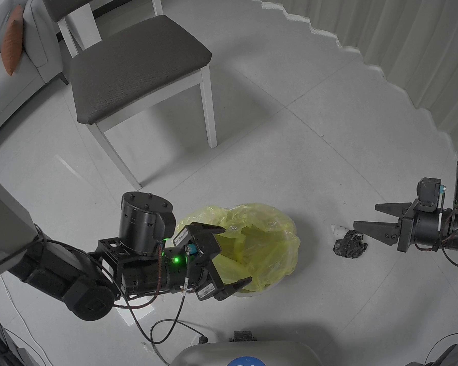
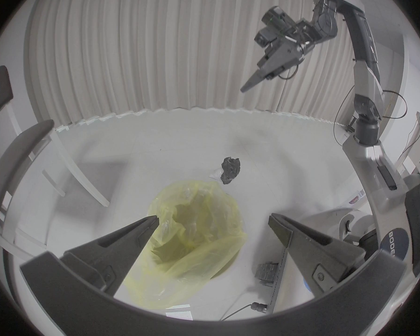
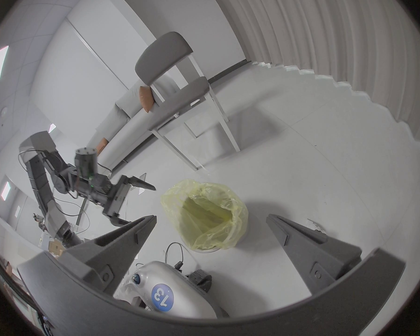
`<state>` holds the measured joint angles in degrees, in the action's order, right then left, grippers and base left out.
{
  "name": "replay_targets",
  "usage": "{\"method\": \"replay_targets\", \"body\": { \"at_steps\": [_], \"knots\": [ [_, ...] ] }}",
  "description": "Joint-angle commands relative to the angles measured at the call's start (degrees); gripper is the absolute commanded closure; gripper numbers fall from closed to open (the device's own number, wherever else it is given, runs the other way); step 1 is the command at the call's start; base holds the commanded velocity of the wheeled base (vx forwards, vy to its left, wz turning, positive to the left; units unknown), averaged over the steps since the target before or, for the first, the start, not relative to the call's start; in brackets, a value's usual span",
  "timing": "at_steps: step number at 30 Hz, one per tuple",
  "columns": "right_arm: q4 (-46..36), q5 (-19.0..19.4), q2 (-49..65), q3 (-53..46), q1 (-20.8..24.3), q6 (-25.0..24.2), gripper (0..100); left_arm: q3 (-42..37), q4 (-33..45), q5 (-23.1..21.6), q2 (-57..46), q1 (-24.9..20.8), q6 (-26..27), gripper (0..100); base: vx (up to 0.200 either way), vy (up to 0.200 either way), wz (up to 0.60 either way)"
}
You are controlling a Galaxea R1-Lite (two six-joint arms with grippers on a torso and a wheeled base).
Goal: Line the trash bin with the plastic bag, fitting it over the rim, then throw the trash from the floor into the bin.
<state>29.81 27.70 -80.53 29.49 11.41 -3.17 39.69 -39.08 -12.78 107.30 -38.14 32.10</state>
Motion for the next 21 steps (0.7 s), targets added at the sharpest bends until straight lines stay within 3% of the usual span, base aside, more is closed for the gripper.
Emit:
{"method": "replay_targets", "body": {
  "at_steps": [1, 21],
  "knots": [
    [0.25, 0.78, 1.78, -1.36, -0.86, -0.08, 0, 0.21, -0.38, 0.03, 4.76, 0.44, -0.02, 0, 0.0, 0.0, 0.0],
    [0.96, 2.98, 1.08, -0.92, -2.27, 0.01, 0, 3.2, -6.18, -4.45, 18.21, 5.01, -0.46, 0, 0.0, 0.0, 0.0]
  ]
}}
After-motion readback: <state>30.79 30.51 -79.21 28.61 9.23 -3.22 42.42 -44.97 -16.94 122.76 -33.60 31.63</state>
